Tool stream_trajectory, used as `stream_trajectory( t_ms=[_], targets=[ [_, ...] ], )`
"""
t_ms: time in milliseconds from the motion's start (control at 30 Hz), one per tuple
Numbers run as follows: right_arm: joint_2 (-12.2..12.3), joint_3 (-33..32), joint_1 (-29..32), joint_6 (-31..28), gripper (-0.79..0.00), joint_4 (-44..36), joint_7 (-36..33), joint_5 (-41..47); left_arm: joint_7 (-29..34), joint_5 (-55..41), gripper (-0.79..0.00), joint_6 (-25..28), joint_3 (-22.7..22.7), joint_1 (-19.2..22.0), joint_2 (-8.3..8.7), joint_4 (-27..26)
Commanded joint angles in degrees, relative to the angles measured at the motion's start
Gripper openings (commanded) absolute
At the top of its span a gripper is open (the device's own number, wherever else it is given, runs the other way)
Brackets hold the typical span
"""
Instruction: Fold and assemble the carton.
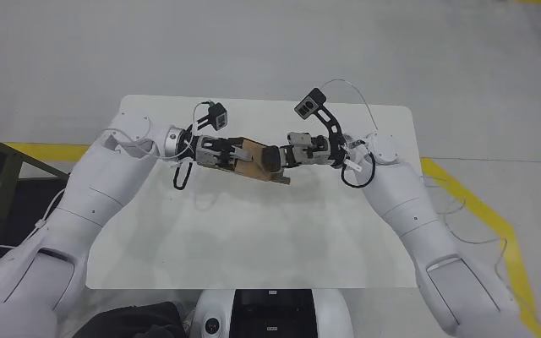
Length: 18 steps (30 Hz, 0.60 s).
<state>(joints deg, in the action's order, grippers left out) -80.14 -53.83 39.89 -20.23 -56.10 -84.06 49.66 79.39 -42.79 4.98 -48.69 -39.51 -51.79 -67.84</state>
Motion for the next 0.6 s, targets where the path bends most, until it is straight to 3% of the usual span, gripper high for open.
stream_trajectory(
  t_ms=[0, 267, 567],
  targets=[
    [0.35, -1.13, 0.78, -0.06, 0.0, -1.39, 0.05, -0.25, 0.61, -0.8, -0.785, -0.19, -0.51, -0.03, -0.05, 0.82],
    [1.75, -5.41, 4.43, -0.54, 0.0, -2.67, 0.54, -1.21, 5.27, -5.96, -0.785, -2.35, -2.67, 0.41, -0.39, 5.26],
    [1.33, -4.79, 4.54, -0.66, 0.0, -1.25, 0.66, -1.07, 8.28, -7.59, -0.785, -3.16, -3.57, 0.88, -1.01, 7.09]
  ],
)
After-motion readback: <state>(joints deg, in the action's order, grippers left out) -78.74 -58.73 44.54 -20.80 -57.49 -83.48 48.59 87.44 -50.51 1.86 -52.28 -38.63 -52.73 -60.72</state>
